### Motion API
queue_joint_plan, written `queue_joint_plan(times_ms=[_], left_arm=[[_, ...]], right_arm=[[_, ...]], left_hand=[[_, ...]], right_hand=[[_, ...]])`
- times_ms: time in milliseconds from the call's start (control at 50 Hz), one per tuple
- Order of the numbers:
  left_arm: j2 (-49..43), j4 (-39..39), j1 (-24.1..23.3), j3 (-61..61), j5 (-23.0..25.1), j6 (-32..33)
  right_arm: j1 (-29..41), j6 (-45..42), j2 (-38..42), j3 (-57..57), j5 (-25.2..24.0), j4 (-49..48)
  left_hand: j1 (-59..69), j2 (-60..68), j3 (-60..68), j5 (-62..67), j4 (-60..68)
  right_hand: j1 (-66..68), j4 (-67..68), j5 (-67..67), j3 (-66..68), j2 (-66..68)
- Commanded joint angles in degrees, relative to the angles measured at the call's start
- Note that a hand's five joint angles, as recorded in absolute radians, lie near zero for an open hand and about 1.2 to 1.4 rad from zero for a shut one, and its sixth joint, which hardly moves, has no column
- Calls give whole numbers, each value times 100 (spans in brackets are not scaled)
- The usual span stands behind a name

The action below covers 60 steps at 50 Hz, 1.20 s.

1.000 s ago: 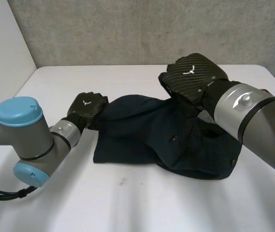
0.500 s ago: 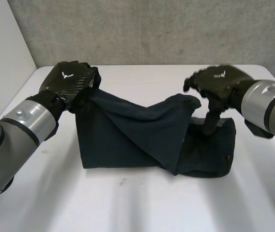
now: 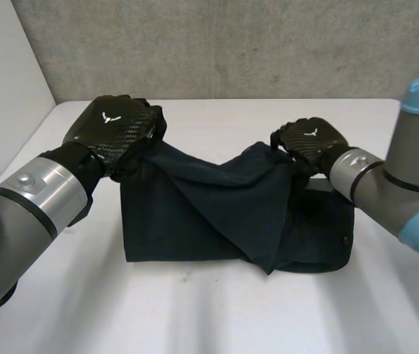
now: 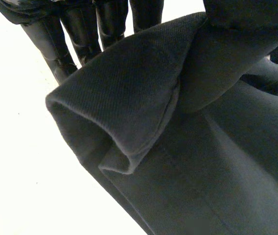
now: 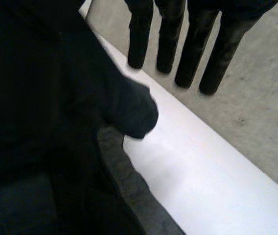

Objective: Fold the shorts.

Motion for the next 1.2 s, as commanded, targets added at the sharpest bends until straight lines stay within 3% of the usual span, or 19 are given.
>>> queue_joint_plan(times_ms=[20,100,200,280,360,420,600,700,800,920,1020,1200], left_arm=[[-93,46,6,215,-198,21],[-400,169,76,706,-312,257],[-1288,432,85,2401,-803,1215],[-1631,1038,-20,3799,-1357,1726],[-1632,2152,-29,4311,-1525,1753],[-1518,2689,-108,4119,-1525,1752],[-1017,2700,-196,2152,-1499,1709],[-929,2683,-187,868,-1525,1577],[-981,2438,-187,-284,-1490,1419],[-1016,1937,-266,-970,-1367,1445],[-981,1102,-521,-1173,-1323,1462],[-665,-1024,-521,-1314,-1314,1515]], right_arm=[[34,-2,505,-756,-271,363],[16,-2,610,-1641,-88,320],[42,6,689,-2856,932,-391],[43,42,506,-3402,1565,-1872],[51,15,6,-3158,1671,-3069],[51,-2,-277,-2806,1628,-3398],[69,-20,-717,-1400,1426,-3355],[60,-55,-734,-135,873,-3039],[69,-458,-585,920,591,-2608],[17,-1556,-383,1886,844,-1941],[8,-2006,-663,2319,1109,-1308],[-28,-2349,-1841,2635,881,924]], left_hand=[[1324,1146,1164,1462,1132],[1324,1146,1164,1462,1132],[1324,1146,1164,1462,1132],[1324,1146,1164,1462,1132],[1324,1146,1164,1462,1132],[1324,1146,1164,1462,1132],[1324,1146,1164,1462,1132],[1324,1146,1164,1462,1132],[1324,1146,1164,1462,1132],[1324,1146,1164,1462,1132],[1324,1146,1164,1462,1132],[1324,1146,1164,1462,1132]], right_hand=[[5528,5224,5250,5223,5207],[5528,5224,5250,5223,5207],[5528,5224,5250,5223,5207],[5528,5224,5250,5223,5207],[5528,5224,5250,5223,5207],[5528,5224,5250,5223,5207],[5528,5224,5250,5223,5207],[5528,5224,5250,5223,5207],[5528,5224,5250,5223,5207],[5528,5224,5250,5223,5207],[5528,5224,5250,5223,5207],[5528,5224,5250,5223,5207]])
